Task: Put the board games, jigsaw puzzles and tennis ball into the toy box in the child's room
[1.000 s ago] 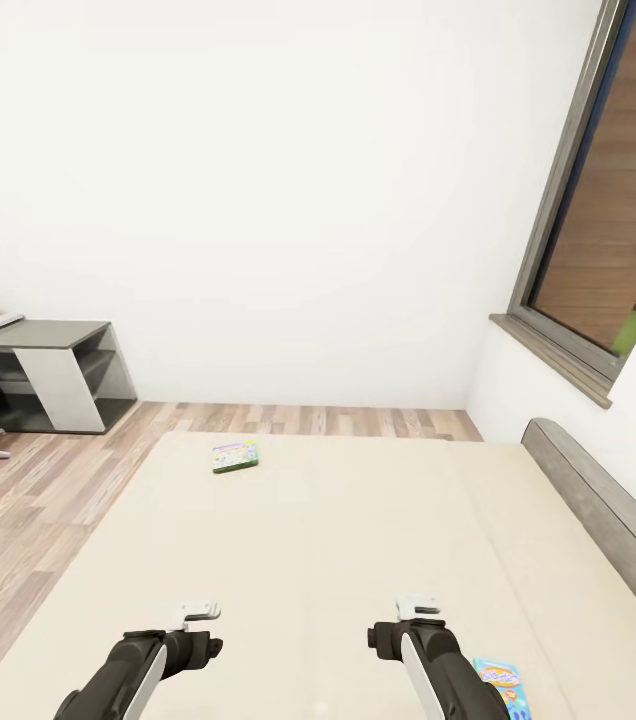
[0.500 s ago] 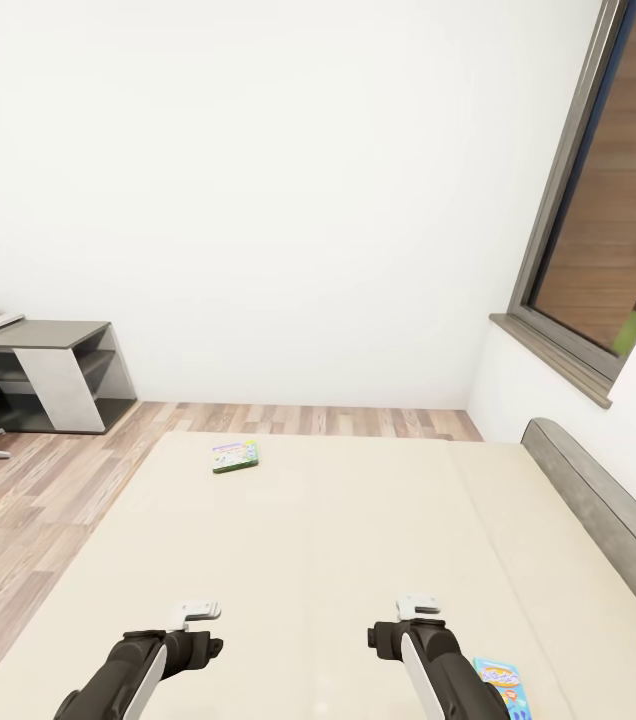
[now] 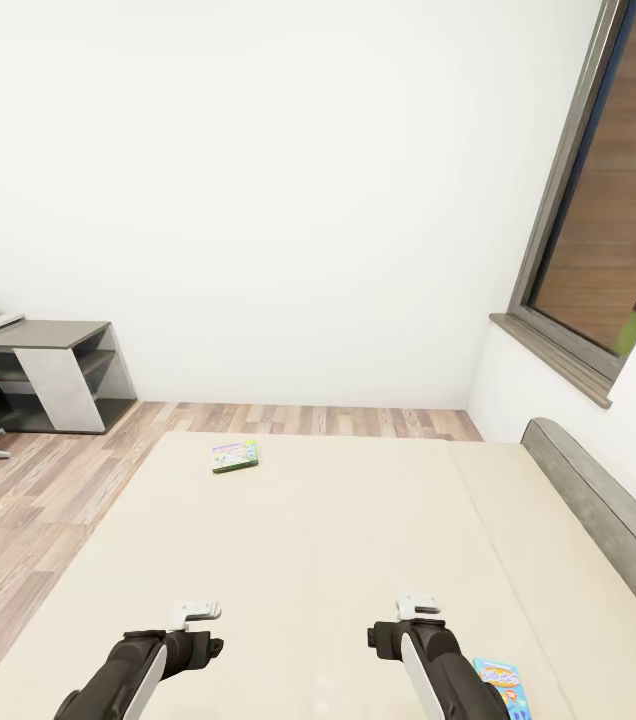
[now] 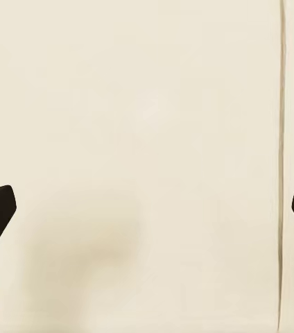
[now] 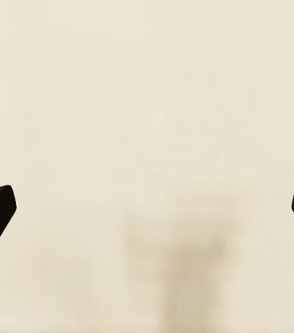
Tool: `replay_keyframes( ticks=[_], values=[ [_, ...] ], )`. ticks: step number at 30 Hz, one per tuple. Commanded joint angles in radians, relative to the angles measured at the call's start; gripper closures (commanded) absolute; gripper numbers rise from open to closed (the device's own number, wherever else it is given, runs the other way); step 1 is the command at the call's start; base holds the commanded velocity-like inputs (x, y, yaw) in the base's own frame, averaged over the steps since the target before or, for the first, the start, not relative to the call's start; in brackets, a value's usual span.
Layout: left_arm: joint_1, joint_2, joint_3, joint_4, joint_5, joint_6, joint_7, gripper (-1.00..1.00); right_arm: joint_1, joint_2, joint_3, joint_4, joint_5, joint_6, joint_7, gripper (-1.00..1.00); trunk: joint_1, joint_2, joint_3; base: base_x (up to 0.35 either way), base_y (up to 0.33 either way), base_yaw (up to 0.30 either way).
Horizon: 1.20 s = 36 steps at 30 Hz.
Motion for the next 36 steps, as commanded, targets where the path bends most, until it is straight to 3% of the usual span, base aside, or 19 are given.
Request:
replay_keyframes(
  ticks=[1, 36],
  values=[
    [-0.001, 0.0, 0.003, -0.001, 0.002, 0.006, -0.004, -1.0, -0.001, 0.0, 0.0, -0.001, -0.004, 0.005, -0.005, -1.0, 0.001, -0.002, -0.002, 0.0, -0.005, 0.0],
    [-0.001, -0.003, 0.002, -0.001, 0.002, 0.006, -0.002, -1.0, 0.0, 0.0, 0.001, -0.001, -0.003, 0.005, -0.005, -1.0, 0.001, -0.002, -0.002, 0.0, -0.08, 0.0]
  ],
)
